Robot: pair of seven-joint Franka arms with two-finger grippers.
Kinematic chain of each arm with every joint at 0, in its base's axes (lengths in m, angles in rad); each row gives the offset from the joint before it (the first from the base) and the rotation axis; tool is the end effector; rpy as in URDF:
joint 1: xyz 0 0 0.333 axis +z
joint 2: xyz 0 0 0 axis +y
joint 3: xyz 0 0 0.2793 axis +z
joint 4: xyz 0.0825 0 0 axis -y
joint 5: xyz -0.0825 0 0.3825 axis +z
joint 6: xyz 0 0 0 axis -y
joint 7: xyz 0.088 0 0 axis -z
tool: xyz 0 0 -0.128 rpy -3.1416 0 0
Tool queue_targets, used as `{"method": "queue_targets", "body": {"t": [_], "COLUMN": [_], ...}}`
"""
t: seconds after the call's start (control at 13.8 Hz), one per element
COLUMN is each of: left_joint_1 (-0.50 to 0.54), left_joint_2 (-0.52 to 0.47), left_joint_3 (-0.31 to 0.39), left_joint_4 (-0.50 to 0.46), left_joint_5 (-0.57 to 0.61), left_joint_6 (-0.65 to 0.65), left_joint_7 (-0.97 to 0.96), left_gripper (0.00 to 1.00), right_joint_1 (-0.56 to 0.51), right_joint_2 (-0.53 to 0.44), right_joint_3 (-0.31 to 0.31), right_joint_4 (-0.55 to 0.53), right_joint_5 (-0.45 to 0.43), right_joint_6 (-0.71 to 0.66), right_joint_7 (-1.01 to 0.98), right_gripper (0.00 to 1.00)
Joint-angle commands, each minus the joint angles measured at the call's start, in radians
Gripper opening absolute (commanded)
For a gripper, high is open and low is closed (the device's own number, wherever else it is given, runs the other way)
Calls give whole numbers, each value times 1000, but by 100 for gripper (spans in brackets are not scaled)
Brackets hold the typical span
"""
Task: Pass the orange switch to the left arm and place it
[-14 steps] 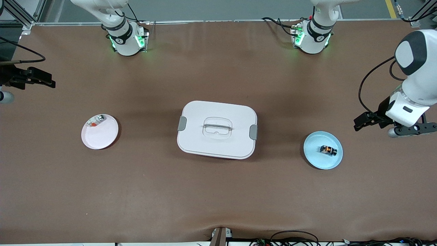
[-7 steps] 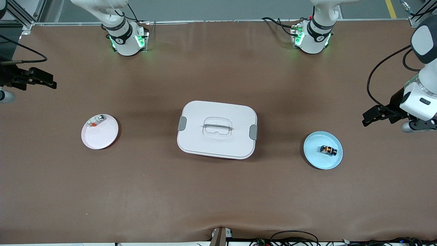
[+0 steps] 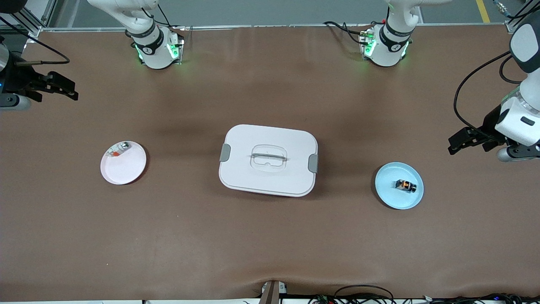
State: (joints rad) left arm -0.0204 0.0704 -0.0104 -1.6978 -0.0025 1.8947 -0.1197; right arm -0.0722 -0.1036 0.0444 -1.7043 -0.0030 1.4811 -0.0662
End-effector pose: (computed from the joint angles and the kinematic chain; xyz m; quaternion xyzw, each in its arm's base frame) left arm 0.5964 -0.0185 0.4958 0.9970 0.0447 0.0629 0.0063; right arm 0.5099 -0.0137 0.5527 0.9980 0.0189 -0.0599 0.0010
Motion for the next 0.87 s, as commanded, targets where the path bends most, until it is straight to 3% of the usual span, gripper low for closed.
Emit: {"method": "queue_targets", "body": {"t": [0.0,0.36,0.8], "left_joint_1": [-24,-15,-16], "left_joint_2": [2,0,-1], "left_joint_3": [32,30,27], "left_joint_4": [52,84,185], "left_joint_5": [-22,-24,-22], "left_joint_6": [-49,-68,-210], "left_joint_7": [23,23,25], "left_gripper": [100,100,100], "right_joint_1": [-15,-15,-37], "right_joint_2": [-22,-27,-30], "right_joint_3": [9,9,6], "right_joint_4": [-28,-28,-29], "right_joint_5": [17,20,66], "right_joint_6": [19,42,73], "right_joint_7": [11,13,52], "right_gripper": [100,100,100]}}
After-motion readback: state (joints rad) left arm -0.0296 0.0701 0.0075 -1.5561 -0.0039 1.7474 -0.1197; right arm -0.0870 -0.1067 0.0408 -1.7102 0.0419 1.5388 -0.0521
